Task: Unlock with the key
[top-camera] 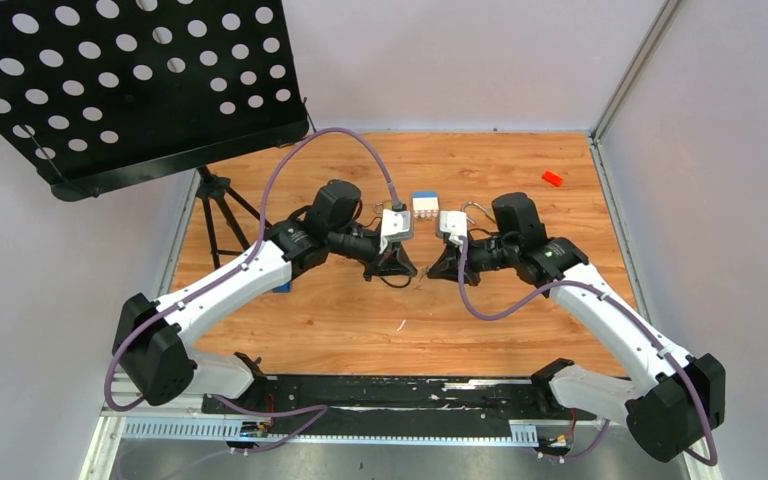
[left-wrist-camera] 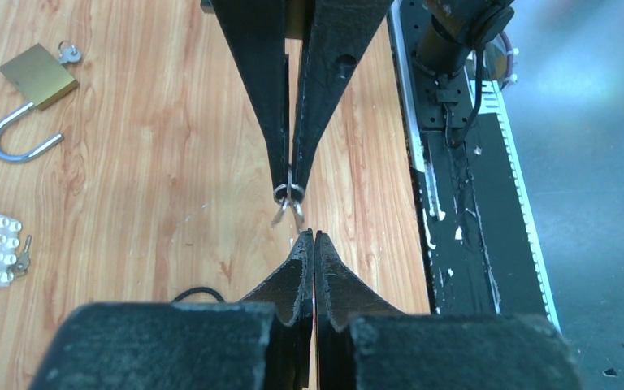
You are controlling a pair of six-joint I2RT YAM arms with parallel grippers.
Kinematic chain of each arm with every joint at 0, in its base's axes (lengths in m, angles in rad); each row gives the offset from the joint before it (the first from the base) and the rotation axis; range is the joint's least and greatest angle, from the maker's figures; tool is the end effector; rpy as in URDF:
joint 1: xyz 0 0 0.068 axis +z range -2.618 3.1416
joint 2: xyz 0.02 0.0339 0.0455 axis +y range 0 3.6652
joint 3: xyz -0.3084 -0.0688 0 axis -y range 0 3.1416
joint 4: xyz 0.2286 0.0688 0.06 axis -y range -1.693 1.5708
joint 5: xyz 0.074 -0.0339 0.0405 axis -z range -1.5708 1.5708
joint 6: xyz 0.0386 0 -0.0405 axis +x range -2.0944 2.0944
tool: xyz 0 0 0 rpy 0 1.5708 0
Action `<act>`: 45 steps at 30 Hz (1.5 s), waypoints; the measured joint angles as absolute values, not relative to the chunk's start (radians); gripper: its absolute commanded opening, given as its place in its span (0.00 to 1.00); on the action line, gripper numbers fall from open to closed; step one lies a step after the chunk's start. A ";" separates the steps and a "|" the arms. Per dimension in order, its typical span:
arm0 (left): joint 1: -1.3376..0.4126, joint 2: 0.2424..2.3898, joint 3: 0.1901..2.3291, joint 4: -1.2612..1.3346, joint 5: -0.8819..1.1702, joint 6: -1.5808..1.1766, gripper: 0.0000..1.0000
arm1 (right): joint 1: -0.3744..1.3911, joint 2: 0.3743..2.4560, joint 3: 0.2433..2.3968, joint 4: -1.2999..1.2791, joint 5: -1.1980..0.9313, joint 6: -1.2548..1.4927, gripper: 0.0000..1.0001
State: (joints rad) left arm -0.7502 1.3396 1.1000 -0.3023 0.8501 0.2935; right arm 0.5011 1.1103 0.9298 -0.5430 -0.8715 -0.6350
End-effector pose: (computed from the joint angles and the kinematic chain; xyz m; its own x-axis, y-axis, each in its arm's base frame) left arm 0.1784 -0.2059 0.3664 -0.0948 0.3493 -0.9322 0.9906 -0.0597 -0.1231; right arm 0.1548 0.1185 0.3423 0.0144 -0.4275 -0.9039 -0.9984 0.0440 -0.0367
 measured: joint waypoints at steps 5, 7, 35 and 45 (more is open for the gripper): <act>-0.750 1.340 1.100 -0.344 0.839 0.339 0.06 | 0.501 1.110 0.930 -0.584 -0.824 -0.656 0.00; -0.750 1.340 1.100 -0.356 0.834 0.350 0.20 | 0.501 1.110 0.931 -0.596 -0.809 -0.661 0.00; -0.760 1.470 1.101 -0.062 0.875 0.114 0.35 | 0.503 1.111 0.943 -0.599 -0.793 -0.637 0.00; -0.770 1.490 1.101 -0.052 0.894 0.102 0.19 | 0.503 1.111 0.943 -0.588 -0.791 -0.632 0.00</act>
